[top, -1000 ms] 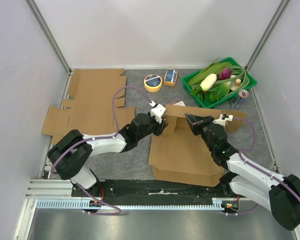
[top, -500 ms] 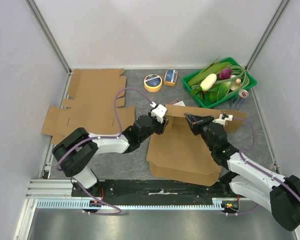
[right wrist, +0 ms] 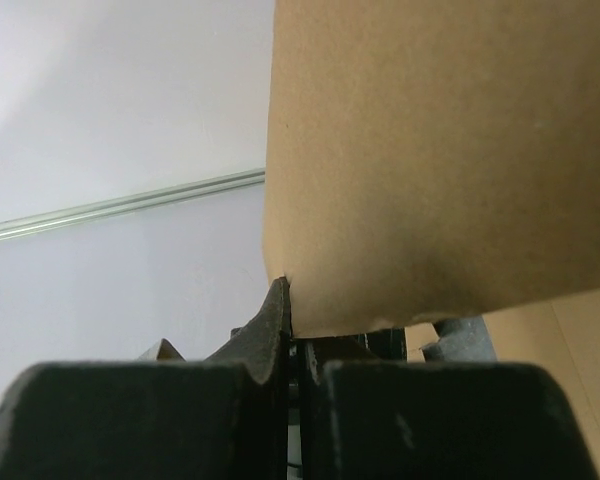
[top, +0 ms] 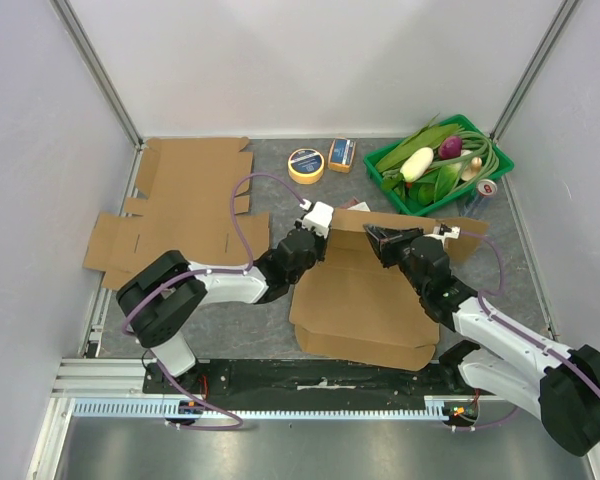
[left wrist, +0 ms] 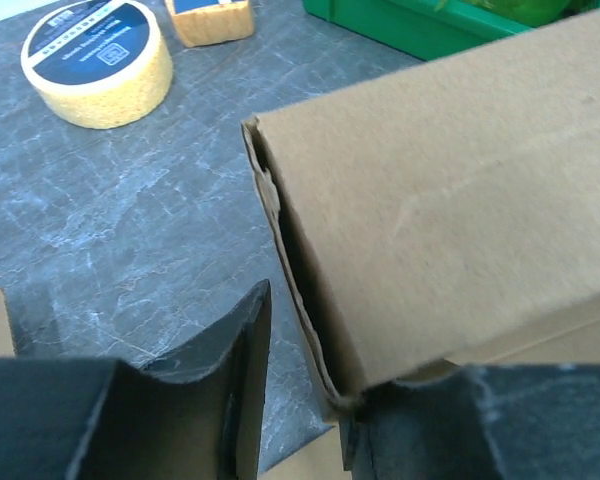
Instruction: Fold the paper box
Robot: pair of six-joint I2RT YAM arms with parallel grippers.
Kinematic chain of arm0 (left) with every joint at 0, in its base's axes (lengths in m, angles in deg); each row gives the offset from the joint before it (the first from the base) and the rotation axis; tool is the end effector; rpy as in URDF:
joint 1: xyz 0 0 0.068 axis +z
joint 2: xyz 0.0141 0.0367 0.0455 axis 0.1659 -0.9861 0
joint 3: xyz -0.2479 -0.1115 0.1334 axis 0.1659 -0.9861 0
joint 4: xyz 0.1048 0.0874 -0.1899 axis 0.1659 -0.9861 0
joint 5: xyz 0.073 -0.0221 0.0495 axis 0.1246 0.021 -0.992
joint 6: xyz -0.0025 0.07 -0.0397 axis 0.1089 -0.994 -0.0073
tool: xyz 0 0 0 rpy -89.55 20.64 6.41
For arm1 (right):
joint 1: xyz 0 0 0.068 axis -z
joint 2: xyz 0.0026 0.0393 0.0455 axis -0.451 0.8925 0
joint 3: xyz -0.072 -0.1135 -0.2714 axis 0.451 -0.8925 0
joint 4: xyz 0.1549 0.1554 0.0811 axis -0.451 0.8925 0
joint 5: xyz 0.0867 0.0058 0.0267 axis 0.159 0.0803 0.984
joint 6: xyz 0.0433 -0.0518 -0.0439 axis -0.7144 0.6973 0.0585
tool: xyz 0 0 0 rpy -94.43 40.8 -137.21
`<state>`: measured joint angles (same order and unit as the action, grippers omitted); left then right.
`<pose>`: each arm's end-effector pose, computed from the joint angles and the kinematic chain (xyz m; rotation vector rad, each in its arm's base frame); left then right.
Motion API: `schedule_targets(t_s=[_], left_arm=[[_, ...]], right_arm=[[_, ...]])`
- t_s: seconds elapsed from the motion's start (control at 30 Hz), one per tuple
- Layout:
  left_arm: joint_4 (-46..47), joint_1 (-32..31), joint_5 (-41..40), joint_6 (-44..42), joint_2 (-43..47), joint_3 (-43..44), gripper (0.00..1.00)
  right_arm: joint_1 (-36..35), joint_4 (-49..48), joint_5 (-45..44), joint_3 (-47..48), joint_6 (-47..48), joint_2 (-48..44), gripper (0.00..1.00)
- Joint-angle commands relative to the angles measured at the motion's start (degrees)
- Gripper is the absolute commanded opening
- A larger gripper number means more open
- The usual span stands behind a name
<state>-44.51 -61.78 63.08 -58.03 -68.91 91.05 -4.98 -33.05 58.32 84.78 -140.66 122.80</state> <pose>0.2446 -0.2704 0.2394 0.4716 1.7616 -0.3191 0.1826 0.0954 0.2559 1.3257 1.6073 1.3644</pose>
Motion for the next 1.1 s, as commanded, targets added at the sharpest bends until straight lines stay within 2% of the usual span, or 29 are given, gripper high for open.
schedule_targets(t_s=[0.0, 0.1, 0.13, 0.17, 0.2, 0.3, 0.37, 0.43, 0.5, 0.53, 0.57, 0.6, 0.7, 0.73, 0.83, 0.87, 0.93, 0.97, 1.0, 1.07], left_arm=[[1.84, -0.07, -7.51, 1.29, -1.75, 3.6, 0.37], [-1.57, -0.94, -13.82, 1.89, -3.94, 6.59, 0.21], [-3.69, -1.38, -16.28, 2.42, -4.82, 7.81, 0.08], [-6.06, -1.56, -21.27, 3.21, -5.69, 10.87, 0.02], [-10.78, -2.26, -23.58, 4.61, -7.7, 12.21, 0.02], [-15.29, -2.7, -30.27, 7.42, -10.09, 14.33, 0.02], [-14.79, -2.79, -31.24, 7.96, -10.01, 12.93, 0.02], [-10.32, -2.79, -31.43, 7.53, -9.05, 11.09, 0.02], [-4.96, -2.79, -27.49, 3.51, -7.91, 7.31, 0.02], [0.89, -2.71, -24.16, 2.0, -6.16, 4.78, 0.02], [2.6, -2.79, -15.69, -0.01, -5.1, 3.71, 0.02], [2.97, -2.62, -12.3, -0.12, -3.87, 3.09, 0.04], [0.61, -2.44, -6.56, 1.28, -0.26, 2.2, 0.28], [0.25, -2.44, -6.12, 1.81, 0.79, 0.98, 0.41], [-0.8, -2.44, -2.87, 4.18, 7.19, -2.7, 0.56], [-0.81, -2.44, 0.88, 4.71, 10.87, -3.85, 0.59], [-1.86, -2.44, 4.5, 5.33, 15.46, -7.53, 0.71], [-2.82, -2.44, 6.96, 5.68, 17.83, -8.95, 0.72], [-5.0, -2.44, 7.59, 6.9, 24.03, -10.53, 0.72], [-8.08, -2.09, 8.91, 10.49, 31.17, -15.19, 0.79]], right_arm=[[-0.99, 4.51, 5.22, -0.06, -5.45, 1.03, 0.0], [-1.34, 4.51, 5.39, 0.03, -6.41, 1.21, 0.0], [-1.6, 4.25, 5.31, 0.03, -6.67, 1.56, 0.0], [-1.96, 3.73, 5.22, 0.03, -7.55, 1.56, 0.0], [-2.31, 3.29, 4.96, 0.11, -7.82, 1.73, 0.0], [-3.36, 2.76, 4.87, 0.46, -9.31, 2.44, 0.0], [-4.24, 2.58, 4.61, 0.38, -9.84, 2.7, 0.0], [-4.33, 2.58, 4.25, 0.38, -10.11, 2.53, 0.0], [-4.33, 3.02, 3.29, 0.38, -9.67, 2.09, 0.0], [-4.33, 3.19, 3.2, 0.46, -9.23, 2.09, 0.0], [-4.33, 3.63, 3.02, 0.81, -9.05, 2.0, 0.0], [-4.33, 3.37, 2.76, 0.82, -8.7, 2.0, 0.0], [-4.33, 2.93, 2.23, 0.55, -8.26, 1.65, 0.0], [-4.33, 2.84, 2.14, 0.47, -7.91, 1.56, 0.0], [-4.24, 2.84, 2.32, 0.03, -7.65, 1.65, 0.0], [-4.24, 2.58, 2.4, 0.11, -7.04, 1.91, 0.0], [-4.24, 1.88, 3.02, 0.2, -6.24, 2.61, 0.0], [-4.24, 1.53, 3.8, 0.46, -4.85, 2.87, 0.02], [-4.24, 1.61, 4.16, 0.73, -4.05, 3.05, 0.03], [-4.24, 0.92, 4.95, 1.08, -2.64, 3.84, 0.04]])
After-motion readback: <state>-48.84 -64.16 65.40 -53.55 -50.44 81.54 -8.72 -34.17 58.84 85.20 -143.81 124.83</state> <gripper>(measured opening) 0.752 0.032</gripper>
